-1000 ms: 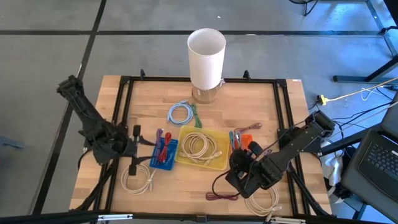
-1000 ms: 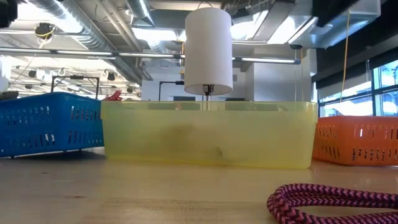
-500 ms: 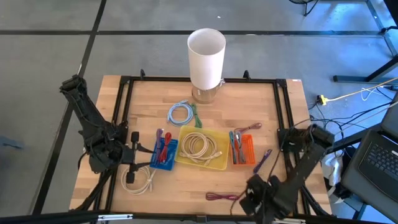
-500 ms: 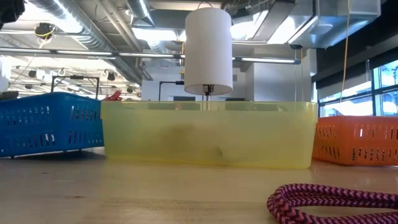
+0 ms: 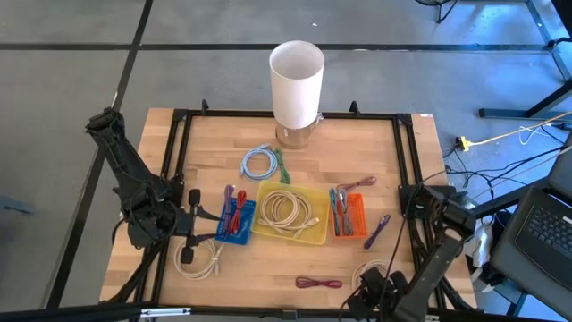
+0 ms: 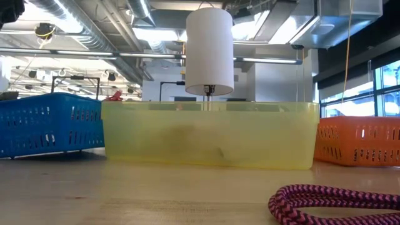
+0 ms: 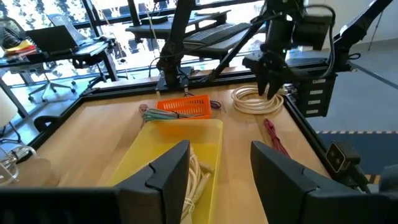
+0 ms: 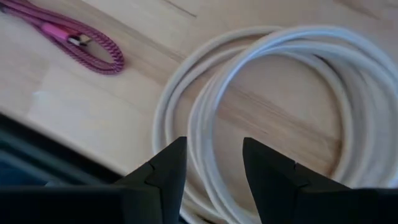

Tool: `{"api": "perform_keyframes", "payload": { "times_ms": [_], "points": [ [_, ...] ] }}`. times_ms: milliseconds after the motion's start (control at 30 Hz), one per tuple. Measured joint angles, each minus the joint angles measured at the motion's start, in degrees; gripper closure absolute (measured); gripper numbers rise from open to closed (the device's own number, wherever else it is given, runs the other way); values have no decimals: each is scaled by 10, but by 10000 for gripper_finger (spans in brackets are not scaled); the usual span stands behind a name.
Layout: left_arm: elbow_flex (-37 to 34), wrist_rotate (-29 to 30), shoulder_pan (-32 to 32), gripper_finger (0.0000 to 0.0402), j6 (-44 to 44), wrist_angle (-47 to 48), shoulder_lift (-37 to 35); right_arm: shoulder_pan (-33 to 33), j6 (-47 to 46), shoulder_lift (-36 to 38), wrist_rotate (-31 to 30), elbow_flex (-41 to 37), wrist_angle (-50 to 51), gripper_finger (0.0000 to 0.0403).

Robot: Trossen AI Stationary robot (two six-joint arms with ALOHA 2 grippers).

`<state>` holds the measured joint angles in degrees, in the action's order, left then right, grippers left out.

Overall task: Pick & Place USB Port
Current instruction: Put the right white charger cable into the yellow bin

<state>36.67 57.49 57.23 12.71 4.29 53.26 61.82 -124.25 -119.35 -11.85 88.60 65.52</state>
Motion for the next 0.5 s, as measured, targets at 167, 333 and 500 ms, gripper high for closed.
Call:
{"api": "perform_keyframes", "payload": {
  "times_ms": [167, 333, 500],
  "points": [
    [0, 0, 0, 242, 0, -1, 0, 0, 3, -27, -1, 0, 1, 244],
    [0, 0, 0, 242, 0, -3, 0, 0, 17, -42, -4, 0, 0, 275],
    [0, 1, 0, 242, 1, -3, 0, 0, 18, -43, -3, 3, 7, 373]
  ]
}}
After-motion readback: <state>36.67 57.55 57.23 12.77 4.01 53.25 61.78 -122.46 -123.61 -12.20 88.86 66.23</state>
